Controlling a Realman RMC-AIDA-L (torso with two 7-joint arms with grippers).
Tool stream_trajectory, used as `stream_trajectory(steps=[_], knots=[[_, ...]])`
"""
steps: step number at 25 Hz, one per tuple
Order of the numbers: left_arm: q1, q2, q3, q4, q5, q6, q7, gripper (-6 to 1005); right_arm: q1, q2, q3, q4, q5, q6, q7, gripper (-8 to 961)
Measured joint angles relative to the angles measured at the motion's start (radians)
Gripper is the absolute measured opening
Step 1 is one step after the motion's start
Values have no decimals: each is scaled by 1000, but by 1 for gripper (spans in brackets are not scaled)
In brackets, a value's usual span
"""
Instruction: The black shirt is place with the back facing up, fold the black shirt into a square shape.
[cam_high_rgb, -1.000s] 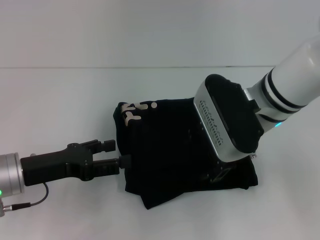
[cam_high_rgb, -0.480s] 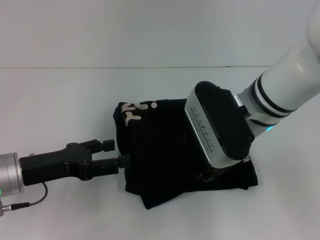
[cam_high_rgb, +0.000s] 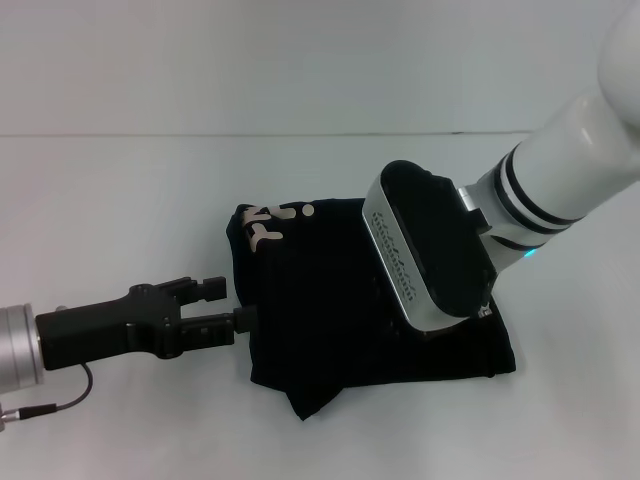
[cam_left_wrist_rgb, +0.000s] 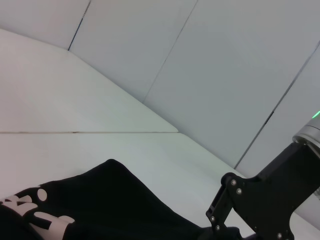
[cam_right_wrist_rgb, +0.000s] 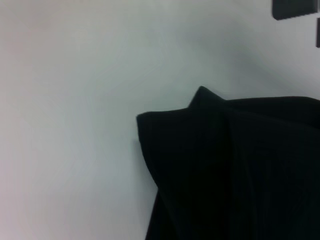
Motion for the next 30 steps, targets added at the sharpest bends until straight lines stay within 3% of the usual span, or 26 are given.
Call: stream_trajectory(steps=[5,7,13,21,30], knots=[[1,2,-16,0,0,8,2,875,3,0,-3,6,1,7,8,367],[1,3,-28,1,-1,15,4,875,3,0,1,6,3,9,14,161],[1,12,-75,6,-3,51,18,875,-9,-3,31,-1,50,32,72,75],[1,31,-216,9,-8,116,46,875,-39,-7,128,3,143,73,170,75],[-3,52,-243,38,-15,145,48,875,-99,-8,225,-3,244,84,261,73]])
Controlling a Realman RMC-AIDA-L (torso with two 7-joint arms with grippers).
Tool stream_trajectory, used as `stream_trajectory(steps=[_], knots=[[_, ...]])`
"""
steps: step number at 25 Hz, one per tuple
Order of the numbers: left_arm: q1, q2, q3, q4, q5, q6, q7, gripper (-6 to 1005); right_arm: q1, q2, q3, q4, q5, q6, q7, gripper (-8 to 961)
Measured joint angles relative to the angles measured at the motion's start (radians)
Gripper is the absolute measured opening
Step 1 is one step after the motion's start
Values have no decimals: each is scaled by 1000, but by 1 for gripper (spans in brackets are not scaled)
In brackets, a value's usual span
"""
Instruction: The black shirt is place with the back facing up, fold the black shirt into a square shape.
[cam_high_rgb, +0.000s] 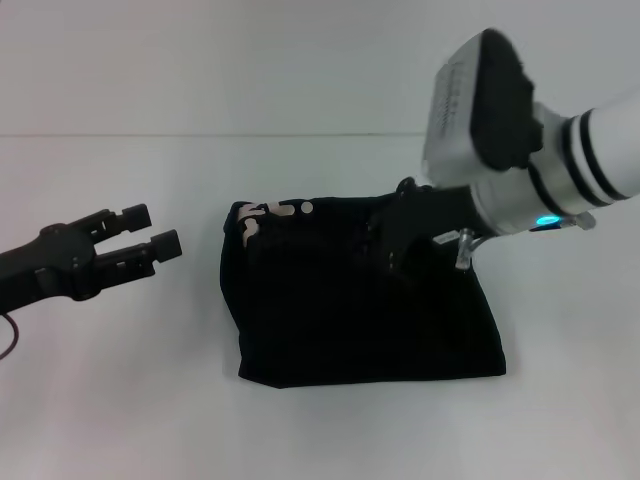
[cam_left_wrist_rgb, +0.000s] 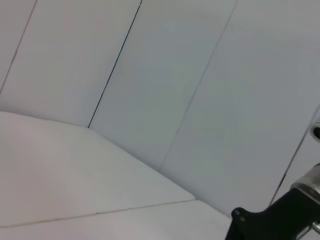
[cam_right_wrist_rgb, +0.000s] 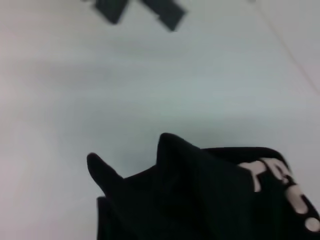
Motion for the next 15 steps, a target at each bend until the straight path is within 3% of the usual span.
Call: stream_trajectory(steps=[6,12,15], knots=[[-12,10,-1,9,0,18,-4,875,-43,0,119,34,51,30,26,71],[-22,13,2,9,0,22,-5,874,-60,-6,302,172,135,69,0,71],[-23,13,4,9,-1,22,-4,873,-62,-5,332,203,139,74,-3,72]])
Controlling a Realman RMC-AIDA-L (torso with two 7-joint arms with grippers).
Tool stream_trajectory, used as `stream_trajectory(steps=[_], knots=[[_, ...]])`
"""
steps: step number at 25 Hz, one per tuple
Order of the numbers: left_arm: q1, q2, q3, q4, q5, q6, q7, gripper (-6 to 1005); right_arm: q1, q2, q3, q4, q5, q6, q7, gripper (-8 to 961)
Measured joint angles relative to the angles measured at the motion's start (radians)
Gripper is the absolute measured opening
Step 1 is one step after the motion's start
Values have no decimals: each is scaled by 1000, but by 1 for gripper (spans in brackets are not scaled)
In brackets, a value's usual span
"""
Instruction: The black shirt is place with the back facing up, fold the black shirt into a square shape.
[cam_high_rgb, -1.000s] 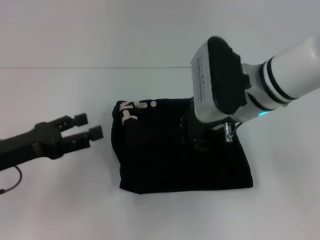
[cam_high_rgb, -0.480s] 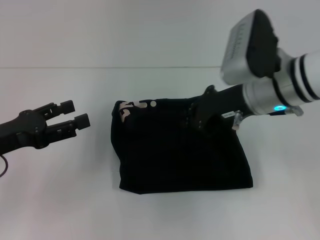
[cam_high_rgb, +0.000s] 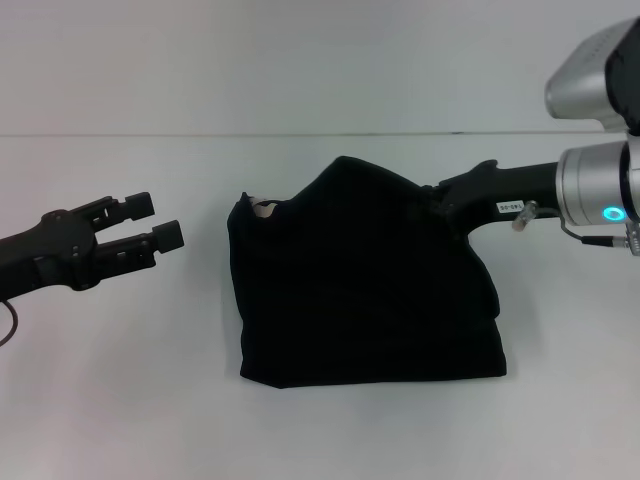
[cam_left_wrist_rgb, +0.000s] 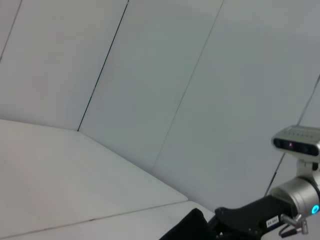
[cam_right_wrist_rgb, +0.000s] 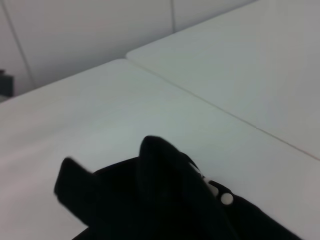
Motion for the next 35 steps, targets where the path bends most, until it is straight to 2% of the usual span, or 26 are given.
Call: stream_trajectory(steps=[4,9,20,35], knots=[[0,0,2,0,0,0,2,872,-8,0,56,76,22,26,-3,72],[-6,0,2,0,0,2,2,872,-19,-3,173,129,26,45,4,72],[-28,6,13,-6,0,1,-3,871,-39,-33,373,243,25,37,36,71],[-43,3,6,-24,-42,-16,-6,870,-29,-45,530,365,30,38,76,71]])
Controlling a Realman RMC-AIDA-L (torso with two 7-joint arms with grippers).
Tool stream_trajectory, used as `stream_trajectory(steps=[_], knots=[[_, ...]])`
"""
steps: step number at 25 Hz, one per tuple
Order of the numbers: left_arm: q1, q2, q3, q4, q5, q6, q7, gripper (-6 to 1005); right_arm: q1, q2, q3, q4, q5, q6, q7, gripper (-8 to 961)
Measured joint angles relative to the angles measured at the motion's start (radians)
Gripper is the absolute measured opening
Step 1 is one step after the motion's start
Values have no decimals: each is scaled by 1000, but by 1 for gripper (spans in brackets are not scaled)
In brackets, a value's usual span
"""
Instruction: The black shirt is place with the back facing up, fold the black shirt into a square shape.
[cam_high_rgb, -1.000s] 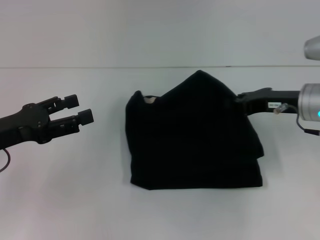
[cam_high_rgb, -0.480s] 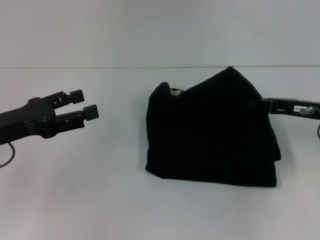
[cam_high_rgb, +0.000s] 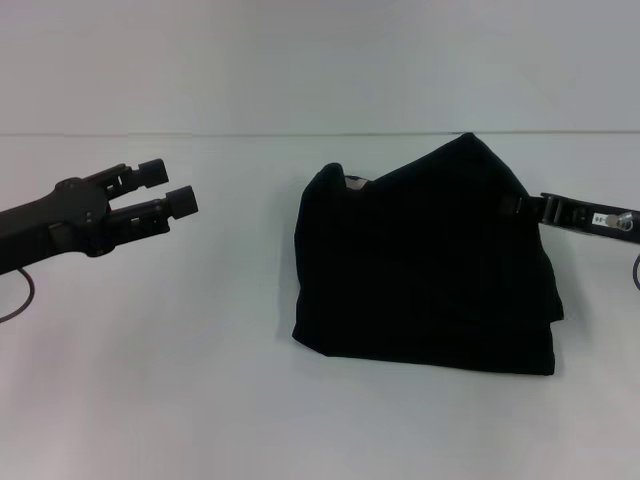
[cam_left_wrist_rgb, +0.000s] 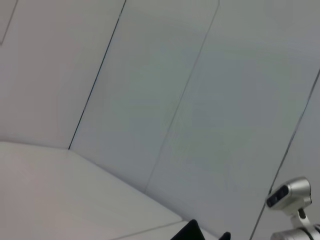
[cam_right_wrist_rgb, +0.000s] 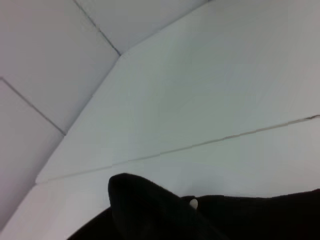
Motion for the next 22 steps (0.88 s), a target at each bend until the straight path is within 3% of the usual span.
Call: stream_trajectory(steps=[11,22], knots=[[-8,0,5,-24,-18,-5,-1,870,-9,-2,11,13,23,11,14,72],[-12,1,6,-25,-18,-5,-6,869,-17,7,13,49,23,141,13,72]])
